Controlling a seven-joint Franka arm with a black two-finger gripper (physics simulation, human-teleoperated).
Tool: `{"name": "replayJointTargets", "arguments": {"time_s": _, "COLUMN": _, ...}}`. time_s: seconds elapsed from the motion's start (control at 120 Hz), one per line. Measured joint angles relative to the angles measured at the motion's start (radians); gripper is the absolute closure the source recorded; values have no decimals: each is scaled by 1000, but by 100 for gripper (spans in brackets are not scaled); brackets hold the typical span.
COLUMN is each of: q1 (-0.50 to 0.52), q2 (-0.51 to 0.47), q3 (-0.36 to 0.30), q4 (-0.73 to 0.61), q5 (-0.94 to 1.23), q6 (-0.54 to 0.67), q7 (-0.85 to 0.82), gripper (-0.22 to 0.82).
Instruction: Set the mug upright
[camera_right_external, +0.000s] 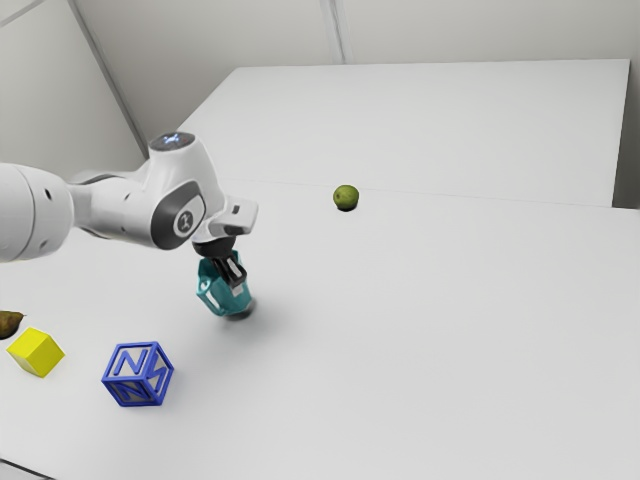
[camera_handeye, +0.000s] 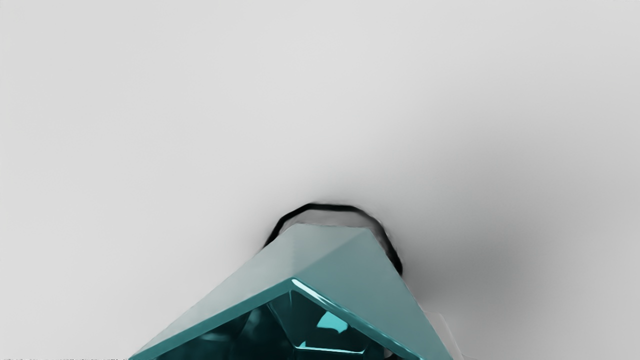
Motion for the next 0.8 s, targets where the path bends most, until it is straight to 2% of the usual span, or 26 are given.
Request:
{"name": "replayJointTargets", "arguments": {"time_s": 0.258, "q1": -1, "q2": 14, "q3": 0, "q4": -4, "q5": 4, "q6": 22, "q7": -70, "gripper": 76}}
{"name": "replayJointTargets", "arguments": {"time_s": 0.8, "q1": -3, "q2": 4, "q3": 0, "q4": -2, "q5": -4, "q6": 24, "q7": -132, "gripper": 37}}
